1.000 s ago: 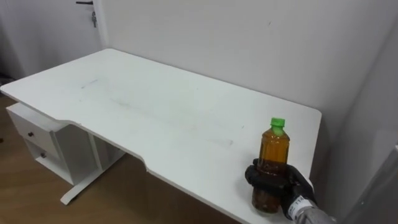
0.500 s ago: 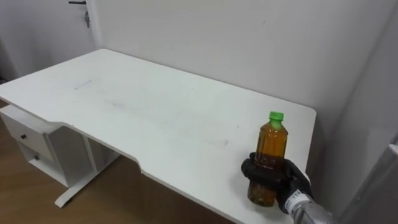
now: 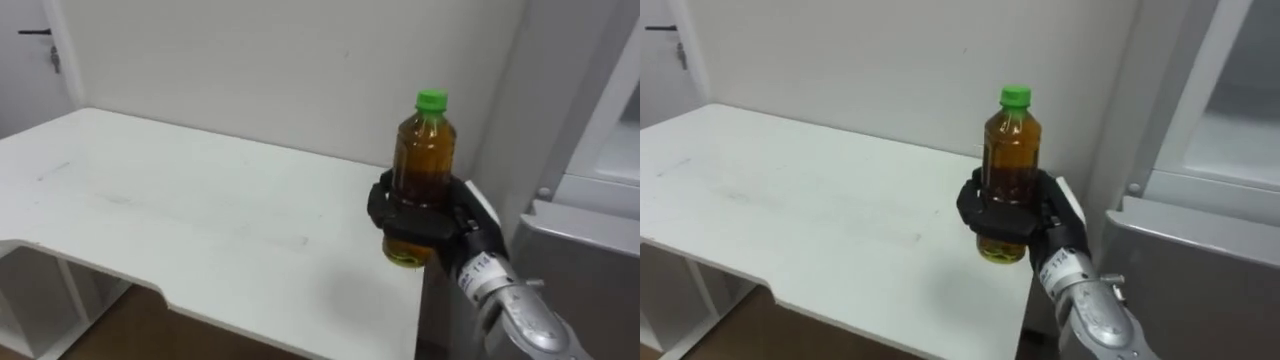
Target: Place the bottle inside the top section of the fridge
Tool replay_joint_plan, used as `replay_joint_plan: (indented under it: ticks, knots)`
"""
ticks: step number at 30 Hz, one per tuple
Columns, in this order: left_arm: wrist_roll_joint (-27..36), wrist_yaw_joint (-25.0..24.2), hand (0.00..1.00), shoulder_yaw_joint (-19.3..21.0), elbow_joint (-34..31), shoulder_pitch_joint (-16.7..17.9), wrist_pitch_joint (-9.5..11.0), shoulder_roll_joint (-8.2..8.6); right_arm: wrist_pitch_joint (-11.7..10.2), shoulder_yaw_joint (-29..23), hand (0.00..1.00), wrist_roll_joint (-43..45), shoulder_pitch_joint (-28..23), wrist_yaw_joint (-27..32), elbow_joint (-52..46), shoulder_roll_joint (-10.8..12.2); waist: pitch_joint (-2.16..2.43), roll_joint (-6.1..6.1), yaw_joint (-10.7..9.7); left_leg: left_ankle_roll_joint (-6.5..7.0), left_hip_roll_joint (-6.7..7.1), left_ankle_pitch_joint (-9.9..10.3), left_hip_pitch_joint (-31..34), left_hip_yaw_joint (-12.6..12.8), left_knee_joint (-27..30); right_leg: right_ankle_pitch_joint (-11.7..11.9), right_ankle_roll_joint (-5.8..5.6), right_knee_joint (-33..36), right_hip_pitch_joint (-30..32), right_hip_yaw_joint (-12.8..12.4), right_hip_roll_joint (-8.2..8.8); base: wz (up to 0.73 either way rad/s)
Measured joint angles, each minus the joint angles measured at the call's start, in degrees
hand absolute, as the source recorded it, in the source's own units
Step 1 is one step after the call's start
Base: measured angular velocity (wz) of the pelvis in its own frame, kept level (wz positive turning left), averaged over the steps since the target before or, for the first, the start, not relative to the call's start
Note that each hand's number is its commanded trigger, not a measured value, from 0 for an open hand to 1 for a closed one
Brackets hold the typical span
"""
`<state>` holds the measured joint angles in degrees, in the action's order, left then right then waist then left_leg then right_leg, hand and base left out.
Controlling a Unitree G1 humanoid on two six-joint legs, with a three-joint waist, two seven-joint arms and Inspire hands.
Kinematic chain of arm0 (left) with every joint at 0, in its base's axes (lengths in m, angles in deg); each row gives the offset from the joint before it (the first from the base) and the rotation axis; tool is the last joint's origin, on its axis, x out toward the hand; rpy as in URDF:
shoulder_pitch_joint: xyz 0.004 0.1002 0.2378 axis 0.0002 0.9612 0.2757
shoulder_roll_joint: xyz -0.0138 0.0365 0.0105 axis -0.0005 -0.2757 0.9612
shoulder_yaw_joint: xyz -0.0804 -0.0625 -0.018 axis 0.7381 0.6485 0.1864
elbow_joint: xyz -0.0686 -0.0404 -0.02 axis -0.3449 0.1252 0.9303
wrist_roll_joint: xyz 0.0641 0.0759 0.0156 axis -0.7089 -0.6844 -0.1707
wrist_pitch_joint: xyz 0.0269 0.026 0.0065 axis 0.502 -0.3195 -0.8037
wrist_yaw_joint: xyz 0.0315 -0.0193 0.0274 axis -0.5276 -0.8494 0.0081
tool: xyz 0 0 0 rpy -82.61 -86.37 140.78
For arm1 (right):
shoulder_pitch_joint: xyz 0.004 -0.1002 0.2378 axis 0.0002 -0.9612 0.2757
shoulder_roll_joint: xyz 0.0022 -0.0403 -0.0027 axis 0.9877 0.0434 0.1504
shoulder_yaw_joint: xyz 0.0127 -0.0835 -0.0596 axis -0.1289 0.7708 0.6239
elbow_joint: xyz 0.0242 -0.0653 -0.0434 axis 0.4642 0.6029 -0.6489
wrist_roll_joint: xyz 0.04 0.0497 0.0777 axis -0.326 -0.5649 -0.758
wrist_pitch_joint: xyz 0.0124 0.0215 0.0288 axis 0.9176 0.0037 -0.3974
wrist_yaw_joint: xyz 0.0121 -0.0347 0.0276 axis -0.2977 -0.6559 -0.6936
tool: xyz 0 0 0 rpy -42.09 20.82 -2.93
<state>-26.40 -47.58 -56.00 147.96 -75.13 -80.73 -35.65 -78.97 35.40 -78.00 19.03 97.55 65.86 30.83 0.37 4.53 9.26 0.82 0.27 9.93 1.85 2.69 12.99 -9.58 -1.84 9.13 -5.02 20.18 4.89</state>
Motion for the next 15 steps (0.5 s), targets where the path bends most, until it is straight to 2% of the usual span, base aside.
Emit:
replay_joint_plan:
  ticks: [2, 4, 6, 11, 15]
  knots:
    - [0.8, 0.0, 0.00, 0.0, 0.0, -0.1, 0.1, 0.06, 0.0, -0.3, 1.00, -0.4, 0.0, -0.4, -3.0, -0.1, 0.10, 0.28, -0.2, -0.01, -0.30, 0.0, -0.8, 0.9, -0.4, 0.0, 0.00, 0.5, 0.0, -1.2, -0.11, -0.21]
    - [1.2, 0.0, 0.00, 0.2, 0.1, -0.2, 0.1, 0.17, 0.3, -0.7, 1.00, -0.2, 0.0, -0.4, -4.5, -0.2, 0.13, 0.63, -0.7, -0.02, -0.41, 0.0, -1.0, 1.2, -0.7, 0.0, 0.01, 0.6, 0.0, -1.3, -0.15, -0.10]
    - [1.1, 0.0, 0.00, 1.3, 0.3, -0.2, 0.0, 0.79, 1.3, -1.6, 1.00, 0.6, 0.0, -0.5, -7.0, -0.2, 0.12, 0.79, -1.8, -0.01, -0.41, 0.0, -1.0, 1.2, -0.8, 0.0, 0.02, 0.6, 0.1, -1.6, -0.15, 0.00]
    - [1.3, 0.0, 0.00, 3.3, 1.0, -0.1, 0.0, 1.30, 1.7, -5.6, 1.00, 2.0, 0.0, -0.3, -10.8, -0.5, 0.12, 0.87, -2.9, -0.01, -0.38, 0.0, -1.1, 1.2, -0.7, 0.0, 0.04, 0.6, 0.3, -2.3, -0.25, -0.04]
    - [1.9, 0.0, 0.00, 3.3, 0.9, 0.1, 0.5, 1.31, 1.8, -8.1, 1.00, 2.3, 0.0, -0.2, -12.6, -1.3, 0.14, 0.92, -3.3, -0.05, -0.46, 0.0, -1.6, 1.7, -1.3, 0.0, 0.04, 0.6, 0.3, -2.5, -0.29, -0.05]
